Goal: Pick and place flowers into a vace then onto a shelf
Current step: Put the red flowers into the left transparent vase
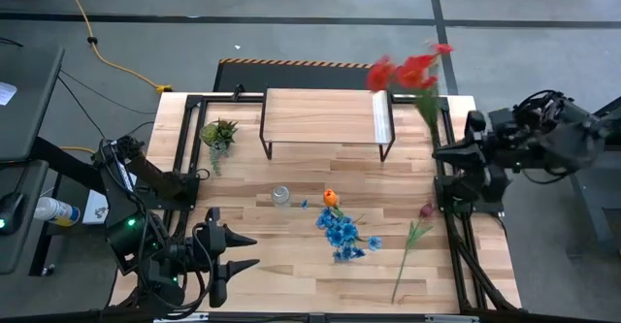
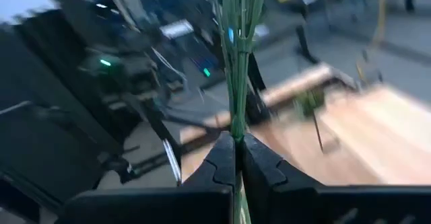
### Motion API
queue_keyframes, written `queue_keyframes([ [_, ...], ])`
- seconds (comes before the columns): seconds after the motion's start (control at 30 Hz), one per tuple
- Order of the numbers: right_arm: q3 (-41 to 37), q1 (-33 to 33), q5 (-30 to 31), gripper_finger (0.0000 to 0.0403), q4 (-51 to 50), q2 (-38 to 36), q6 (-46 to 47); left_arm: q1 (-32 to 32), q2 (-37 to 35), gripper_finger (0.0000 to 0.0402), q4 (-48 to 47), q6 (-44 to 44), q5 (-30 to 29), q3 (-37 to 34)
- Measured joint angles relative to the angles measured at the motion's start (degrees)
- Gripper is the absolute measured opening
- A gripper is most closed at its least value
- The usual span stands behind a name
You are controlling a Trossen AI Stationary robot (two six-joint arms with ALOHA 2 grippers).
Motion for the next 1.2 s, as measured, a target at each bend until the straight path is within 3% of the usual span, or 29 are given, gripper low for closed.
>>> queue_keyframes([
  [0.23, 0.0, 0.0, -0.7, 0.0, 19.5, 1.9, -29.7, 0.0, 0.0, 0.022, 1.4, 0.1, -0.2, 0.0],
  [0.5, 0.0, -2.0, -1.3, 0.0, 30.1, 9.1, -47.7, 0.0, 0.0, 0.022, 3.8, 2.5, -3.4, 0.0],
  [0.87, 0.0, -11.2, -8.1, 0.0, 39.3, 21.0, -53.1, 0.0, 0.0, 0.022, 8.1, 7.3, -8.3, 0.0],
  [1.2, 0.0, -21.4, -26.4, 0.0, 49.1, 26.7, -50.9, 0.0, 0.0, 0.022, 24.8, 26.8, -16.1, 0.0],
])
